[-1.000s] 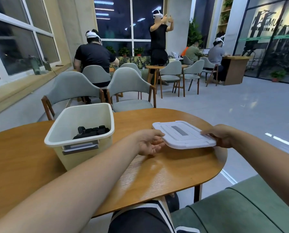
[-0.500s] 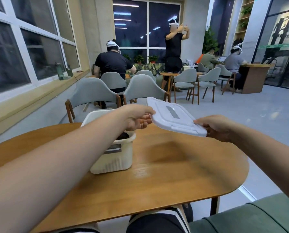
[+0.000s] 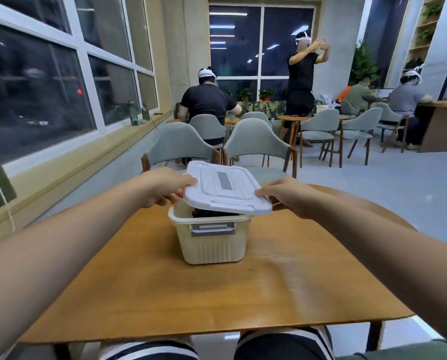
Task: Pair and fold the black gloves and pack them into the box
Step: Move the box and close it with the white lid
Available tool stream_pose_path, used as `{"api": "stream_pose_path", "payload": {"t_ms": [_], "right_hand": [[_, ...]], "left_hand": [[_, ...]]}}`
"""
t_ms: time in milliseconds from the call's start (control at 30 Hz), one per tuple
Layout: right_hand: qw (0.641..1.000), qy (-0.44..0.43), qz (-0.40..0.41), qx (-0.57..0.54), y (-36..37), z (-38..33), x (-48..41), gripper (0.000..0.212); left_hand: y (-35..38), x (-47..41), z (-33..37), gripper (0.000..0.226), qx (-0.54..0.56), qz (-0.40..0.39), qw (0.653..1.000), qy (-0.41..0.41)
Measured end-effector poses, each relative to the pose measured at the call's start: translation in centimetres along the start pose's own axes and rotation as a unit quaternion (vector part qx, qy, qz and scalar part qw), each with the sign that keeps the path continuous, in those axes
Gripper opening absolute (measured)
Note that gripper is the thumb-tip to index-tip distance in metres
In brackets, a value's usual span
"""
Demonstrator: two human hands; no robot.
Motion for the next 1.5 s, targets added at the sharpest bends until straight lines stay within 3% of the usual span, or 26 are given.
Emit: {"api": "stream_pose_path", "payload": {"t_ms": [400,633,1167,1367,1500], "right_hand": [[1.0,-0.025,0.014,0.002,3.8,-1.6,0.3,0.027],[0.999,-0.041,0.015,-0.013,4.2,-1.7,1.0,0.03],[0.991,0.038,-0.017,-0.125,5.8,-0.2,2.9,0.044],[0.972,0.067,-0.087,-0.208,9.4,-0.6,5.0,0.038],[0.963,0.077,-0.114,-0.23,12.6,-2.1,6.8,0.046]], "left_hand": [[-1.2,-1.3,-2.9,0.053,-0.127,0.1,0.987,-0.012],[-0.6,-1.0,-3.9,0.044,-0.107,0.074,0.991,-0.016],[-0.3,-2.7,-4.9,0.043,-0.096,0.053,0.993,-0.034],[-2.3,-5.0,-4.2,0.066,-0.169,0.102,0.979,-0.041],[-2.8,-5.3,-2.6,0.075,-0.222,0.136,0.965,-0.043]]}}
Point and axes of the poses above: each hand's wrist, its own x-axis away from the middle knuckle, its own y-axis out of the palm, z = x × y, the point moved 9 cm from there along -x, towards the middle knuckle, and after that the axes turned 14 degrees about -y, right-handed, at the moved point
